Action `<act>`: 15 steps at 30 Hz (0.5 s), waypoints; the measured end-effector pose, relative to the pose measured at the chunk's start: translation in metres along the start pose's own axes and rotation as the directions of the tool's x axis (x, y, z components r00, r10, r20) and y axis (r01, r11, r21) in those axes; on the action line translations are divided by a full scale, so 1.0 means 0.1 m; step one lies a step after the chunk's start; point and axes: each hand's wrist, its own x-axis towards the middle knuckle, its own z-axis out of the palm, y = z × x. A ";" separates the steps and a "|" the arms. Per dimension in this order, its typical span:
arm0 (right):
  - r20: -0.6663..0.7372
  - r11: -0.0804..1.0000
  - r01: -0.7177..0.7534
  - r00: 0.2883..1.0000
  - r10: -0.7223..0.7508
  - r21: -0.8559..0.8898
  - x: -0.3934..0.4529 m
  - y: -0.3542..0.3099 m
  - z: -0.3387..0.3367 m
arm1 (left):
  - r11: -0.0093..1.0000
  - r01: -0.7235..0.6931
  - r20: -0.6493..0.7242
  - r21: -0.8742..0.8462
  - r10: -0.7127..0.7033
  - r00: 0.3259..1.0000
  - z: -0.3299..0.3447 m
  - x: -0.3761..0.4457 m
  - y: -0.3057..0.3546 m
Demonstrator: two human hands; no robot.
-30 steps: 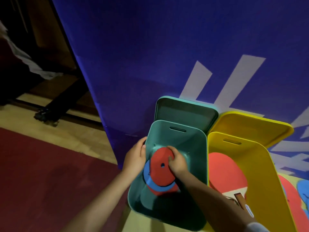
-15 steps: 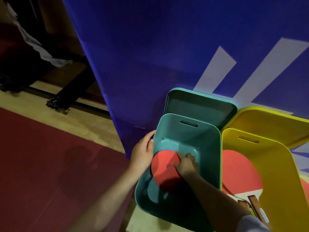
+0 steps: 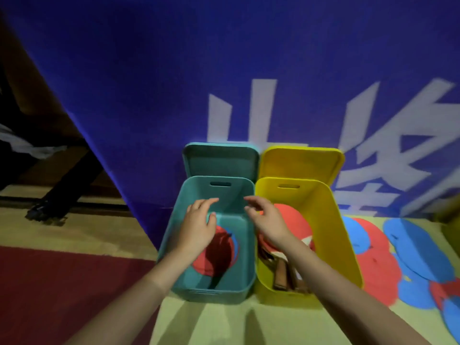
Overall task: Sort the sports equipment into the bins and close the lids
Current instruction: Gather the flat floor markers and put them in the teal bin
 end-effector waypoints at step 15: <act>-0.476 0.892 -0.417 0.756 0.448 0.178 -1.83 1.80 -2.61 | 0.900 -0.120 0.401 -0.419 0.301 0.865 1.99 -0.52 2.64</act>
